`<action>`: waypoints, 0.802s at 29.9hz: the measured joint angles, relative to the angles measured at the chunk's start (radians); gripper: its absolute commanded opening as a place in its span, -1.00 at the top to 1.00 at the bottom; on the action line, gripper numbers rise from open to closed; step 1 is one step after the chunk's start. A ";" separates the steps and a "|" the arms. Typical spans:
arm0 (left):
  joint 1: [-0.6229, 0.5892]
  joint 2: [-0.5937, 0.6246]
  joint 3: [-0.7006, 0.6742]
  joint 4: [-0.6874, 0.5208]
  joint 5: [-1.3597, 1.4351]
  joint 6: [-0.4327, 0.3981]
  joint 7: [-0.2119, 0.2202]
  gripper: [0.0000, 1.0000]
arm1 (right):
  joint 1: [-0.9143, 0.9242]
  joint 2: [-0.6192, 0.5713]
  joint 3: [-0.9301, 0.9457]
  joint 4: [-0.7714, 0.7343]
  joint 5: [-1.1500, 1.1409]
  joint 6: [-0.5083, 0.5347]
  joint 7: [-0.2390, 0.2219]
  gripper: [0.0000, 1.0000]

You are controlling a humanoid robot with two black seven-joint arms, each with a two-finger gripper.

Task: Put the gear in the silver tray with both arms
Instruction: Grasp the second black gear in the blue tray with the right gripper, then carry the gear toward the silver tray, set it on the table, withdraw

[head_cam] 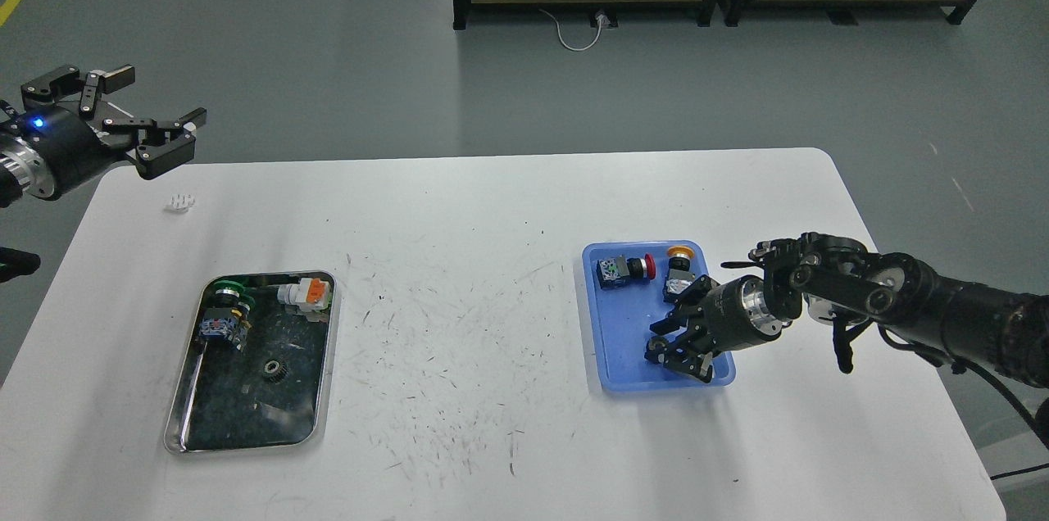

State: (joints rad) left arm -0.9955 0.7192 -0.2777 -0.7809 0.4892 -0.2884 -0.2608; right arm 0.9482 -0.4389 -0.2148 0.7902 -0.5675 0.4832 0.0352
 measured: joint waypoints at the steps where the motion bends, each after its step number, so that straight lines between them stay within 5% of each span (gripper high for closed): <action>1: 0.000 0.000 0.000 0.000 0.000 0.000 0.000 -0.95 | 0.000 -0.001 0.000 0.000 0.000 0.001 0.000 0.50; 15: -0.008 0.005 0.000 0.000 0.001 0.001 0.003 -0.95 | 0.136 -0.074 0.025 0.088 0.038 0.006 0.010 0.51; 24: -0.001 0.003 0.000 0.000 0.000 0.014 0.004 -0.95 | 0.192 0.102 0.011 0.085 0.061 0.006 0.010 0.49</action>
State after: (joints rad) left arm -0.9967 0.7217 -0.2777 -0.7806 0.4895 -0.2748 -0.2565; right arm 1.1403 -0.3365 -0.2042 0.8751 -0.5070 0.4888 0.0453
